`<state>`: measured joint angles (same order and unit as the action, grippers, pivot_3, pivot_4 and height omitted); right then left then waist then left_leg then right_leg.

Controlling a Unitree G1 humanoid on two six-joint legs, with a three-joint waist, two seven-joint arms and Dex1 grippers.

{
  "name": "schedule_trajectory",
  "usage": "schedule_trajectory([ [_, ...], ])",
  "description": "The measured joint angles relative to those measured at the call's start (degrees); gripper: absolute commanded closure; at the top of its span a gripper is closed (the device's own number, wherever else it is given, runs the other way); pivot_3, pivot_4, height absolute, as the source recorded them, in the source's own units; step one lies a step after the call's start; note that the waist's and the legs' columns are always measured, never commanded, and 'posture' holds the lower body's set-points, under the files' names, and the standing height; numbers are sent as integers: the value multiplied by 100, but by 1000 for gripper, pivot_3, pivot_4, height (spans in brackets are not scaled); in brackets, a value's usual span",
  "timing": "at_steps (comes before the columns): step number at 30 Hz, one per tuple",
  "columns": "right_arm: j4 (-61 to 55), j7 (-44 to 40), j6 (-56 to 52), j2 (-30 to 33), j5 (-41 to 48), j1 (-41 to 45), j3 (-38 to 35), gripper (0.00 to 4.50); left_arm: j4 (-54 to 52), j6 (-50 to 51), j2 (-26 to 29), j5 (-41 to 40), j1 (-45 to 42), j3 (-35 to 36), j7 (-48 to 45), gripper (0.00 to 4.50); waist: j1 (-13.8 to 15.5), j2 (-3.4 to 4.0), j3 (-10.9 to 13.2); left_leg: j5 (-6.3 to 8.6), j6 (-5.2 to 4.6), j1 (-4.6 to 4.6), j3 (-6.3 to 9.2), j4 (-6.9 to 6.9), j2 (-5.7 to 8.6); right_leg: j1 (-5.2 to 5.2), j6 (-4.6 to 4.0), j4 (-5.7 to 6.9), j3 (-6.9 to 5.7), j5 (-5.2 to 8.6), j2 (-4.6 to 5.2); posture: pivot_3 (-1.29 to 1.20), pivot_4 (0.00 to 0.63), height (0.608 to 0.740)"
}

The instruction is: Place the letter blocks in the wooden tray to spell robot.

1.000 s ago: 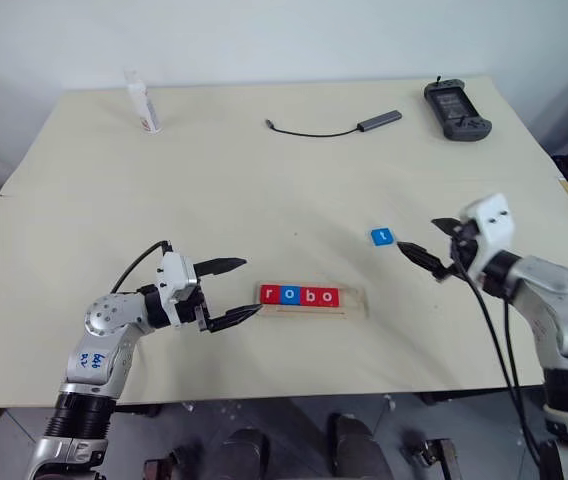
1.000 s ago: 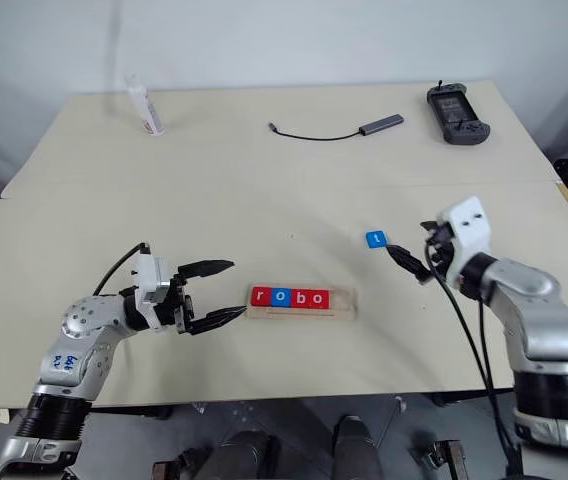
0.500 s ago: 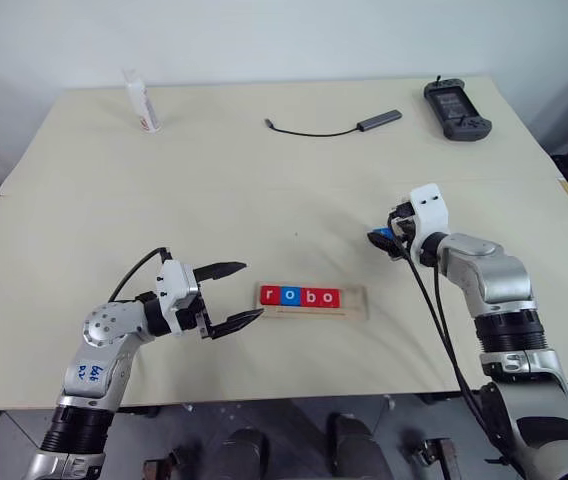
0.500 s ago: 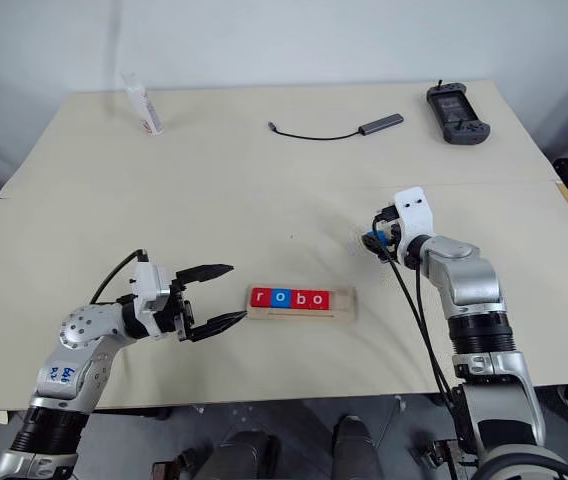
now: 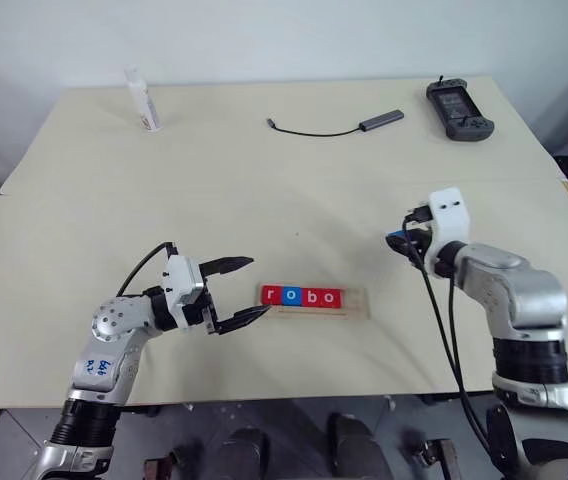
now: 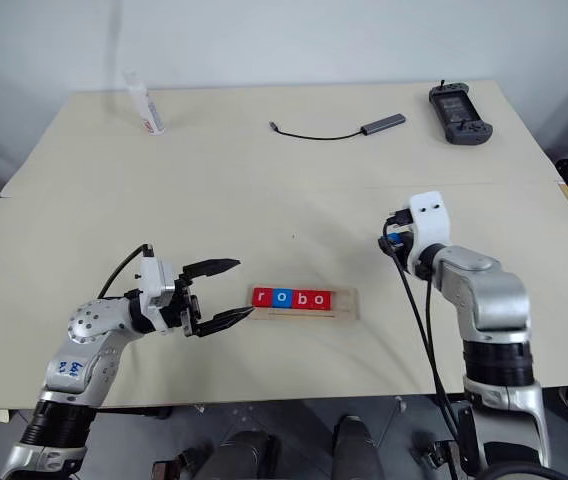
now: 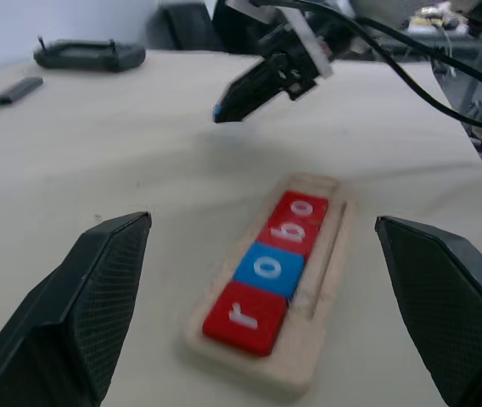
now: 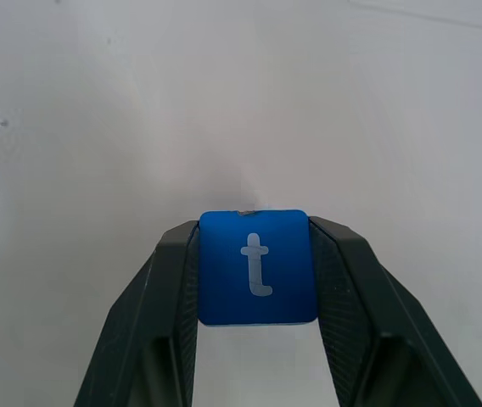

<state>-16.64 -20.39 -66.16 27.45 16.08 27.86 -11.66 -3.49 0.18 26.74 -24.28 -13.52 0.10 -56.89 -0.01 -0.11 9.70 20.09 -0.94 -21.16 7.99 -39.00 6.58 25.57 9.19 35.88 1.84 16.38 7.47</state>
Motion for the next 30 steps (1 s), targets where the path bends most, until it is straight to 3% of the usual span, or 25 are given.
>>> schedule_trajectory([
  [5,-1753,441,-1125,-700,204,-1135,-554,3041,138,65,51,-26,-88,-93,-317,0,-20,2,-1,1,1,3,-10,1,-3,2,0,2,10,0,-4,0,150,740],
  [10,-2723,816,-1422,-1374,226,-1665,-665,3041,248,151,139,-50,-224,-112,-624,0,-6,3,-2,0,1,9,-11,-3,1,1,0,3,12,0,-3,0,150,740],
  [17,-2914,976,-1372,-1606,249,-1960,-425,662,280,285,162,-84,-313,-115,-912,0,-13,4,-2,0,1,9,-10,-2,1,1,0,2,12,0,-4,0,150,740],
  [19,-2910,677,-1349,-1170,429,-1920,-496,21,280,289,170,-85,-317,-115,-953,0,-8,3,-2,0,1,9,-9,-2,2,1,0,-1,11,0,-3,0,150,740],
  [21,-2876,313,-1271,-690,603,-1851,-683,21,280,289,177,-85,-318,-114,-969,0,-4,3,-1,0,1,8,-8,-2,2,0,0,-5,9,0,-2,0,150,740],
  [24,-2378,-693,-721,720,840,-1863,-739,21,279,287,185,-85,-313,-106,-963,0,8,3,-1,1,-4,9,-9,-1,6,-5,0,-17,8,0,1,0,150,740],
  [27,-1652,-1926,531,1871,828,-2091,-628,21,275,284,186,-85,-279,-100,-928,0,16,0,0,1,-4,9,-11,-1,0,-8,1,-26,4,0,-1,0,150,740],
  [30,-637,-3469,2392,2809,542,-2158,-69,21,197,283,183,-82,-183,-103,-876,0,-12,-4,2,2,-5,12,-26,0,-4,-9,5,-27,7,-3,-3,0,150,740],
])
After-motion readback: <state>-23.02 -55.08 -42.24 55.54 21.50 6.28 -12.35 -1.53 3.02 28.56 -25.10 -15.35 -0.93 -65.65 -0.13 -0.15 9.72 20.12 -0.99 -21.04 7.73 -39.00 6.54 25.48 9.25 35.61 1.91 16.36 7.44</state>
